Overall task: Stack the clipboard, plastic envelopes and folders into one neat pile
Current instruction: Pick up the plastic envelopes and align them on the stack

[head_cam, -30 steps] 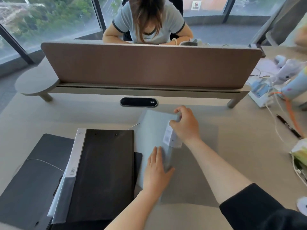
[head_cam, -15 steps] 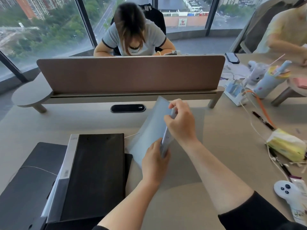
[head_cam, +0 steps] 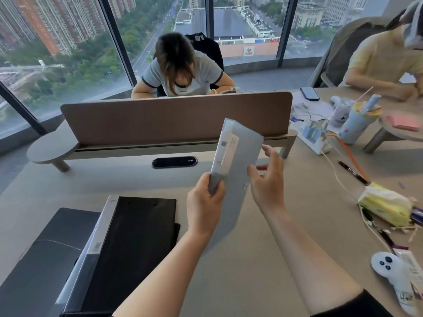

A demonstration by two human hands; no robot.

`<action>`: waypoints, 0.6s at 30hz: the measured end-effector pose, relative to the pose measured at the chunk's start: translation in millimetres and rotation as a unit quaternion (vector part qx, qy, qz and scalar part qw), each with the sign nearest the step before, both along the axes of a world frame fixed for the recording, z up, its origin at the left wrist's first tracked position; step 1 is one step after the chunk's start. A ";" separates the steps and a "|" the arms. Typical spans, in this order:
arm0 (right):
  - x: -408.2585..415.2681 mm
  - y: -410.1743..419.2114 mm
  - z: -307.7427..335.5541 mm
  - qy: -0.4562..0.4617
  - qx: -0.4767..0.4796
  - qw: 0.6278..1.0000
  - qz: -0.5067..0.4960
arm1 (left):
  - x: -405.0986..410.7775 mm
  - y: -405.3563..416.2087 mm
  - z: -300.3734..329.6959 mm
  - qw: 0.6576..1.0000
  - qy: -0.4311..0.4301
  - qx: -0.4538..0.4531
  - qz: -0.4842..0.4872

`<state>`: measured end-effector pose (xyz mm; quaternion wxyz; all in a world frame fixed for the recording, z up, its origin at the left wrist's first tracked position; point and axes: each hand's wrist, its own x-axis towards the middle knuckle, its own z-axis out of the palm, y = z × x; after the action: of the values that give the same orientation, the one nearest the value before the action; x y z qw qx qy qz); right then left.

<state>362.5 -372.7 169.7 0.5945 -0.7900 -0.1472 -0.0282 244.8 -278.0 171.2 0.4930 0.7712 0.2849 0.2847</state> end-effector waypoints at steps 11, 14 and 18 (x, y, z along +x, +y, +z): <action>22.7 -49.3 -42.1 0.246 0.088 0.965 -0.004 | 12.1 19.1 23.5 0.978 -0.061 -0.196 -0.043; 23.6 -61.9 -55.4 0.284 0.120 0.950 0.052 | 9.4 27.0 14.4 0.964 -0.040 -0.259 -0.034; 13.3 -73.8 -71.9 0.339 0.139 0.927 0.082 | 0.5 37.9 -11.1 0.947 -0.007 -0.321 -0.008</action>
<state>375.8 -446.5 97.9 0.7127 -0.6472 0.0043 0.2705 245.4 -240.1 160.2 0.7189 0.5724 0.3515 0.1790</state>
